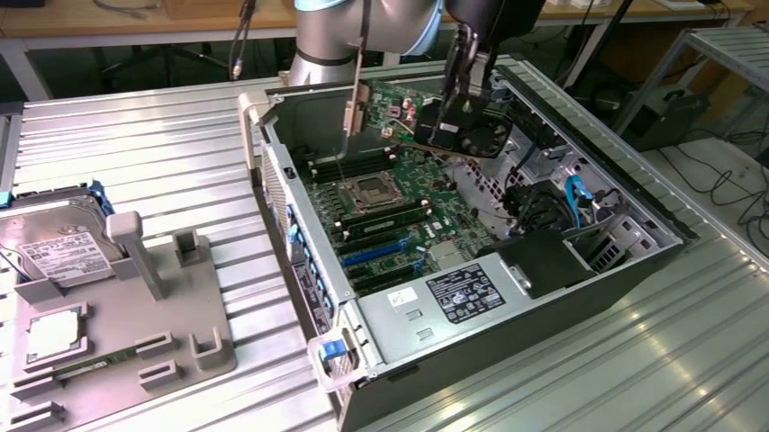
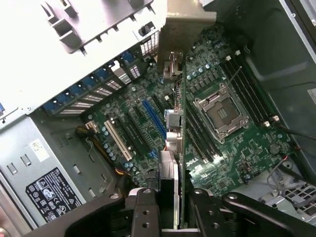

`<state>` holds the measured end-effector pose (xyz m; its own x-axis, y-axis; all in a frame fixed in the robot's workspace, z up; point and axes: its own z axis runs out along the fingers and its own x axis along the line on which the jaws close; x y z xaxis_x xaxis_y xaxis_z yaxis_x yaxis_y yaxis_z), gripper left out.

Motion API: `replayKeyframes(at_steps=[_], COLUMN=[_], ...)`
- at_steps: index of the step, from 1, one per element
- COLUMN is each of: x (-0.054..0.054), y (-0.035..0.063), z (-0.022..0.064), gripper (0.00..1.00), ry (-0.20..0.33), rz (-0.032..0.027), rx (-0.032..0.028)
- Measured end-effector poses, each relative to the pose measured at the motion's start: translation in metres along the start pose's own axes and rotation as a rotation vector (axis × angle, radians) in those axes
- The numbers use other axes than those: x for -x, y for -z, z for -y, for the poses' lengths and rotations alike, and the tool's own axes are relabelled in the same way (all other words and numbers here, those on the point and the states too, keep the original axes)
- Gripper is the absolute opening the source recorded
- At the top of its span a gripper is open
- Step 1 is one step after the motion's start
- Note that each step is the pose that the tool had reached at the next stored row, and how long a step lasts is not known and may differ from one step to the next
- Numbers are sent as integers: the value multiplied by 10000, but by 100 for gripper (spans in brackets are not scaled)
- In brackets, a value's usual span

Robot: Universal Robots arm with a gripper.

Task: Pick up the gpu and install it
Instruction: 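Insert the gpu into the slot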

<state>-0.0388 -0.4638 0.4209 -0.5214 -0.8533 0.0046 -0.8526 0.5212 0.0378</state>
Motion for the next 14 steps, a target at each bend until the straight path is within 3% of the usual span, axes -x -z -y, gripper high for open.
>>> replayKeyframes(at_steps=[8,14], x=[-1,-1], y=[-18,-22], z=[1,1], gripper=[28,28], ry=[1662,2555], rz=[-62,-97], rx=[-8,-11])
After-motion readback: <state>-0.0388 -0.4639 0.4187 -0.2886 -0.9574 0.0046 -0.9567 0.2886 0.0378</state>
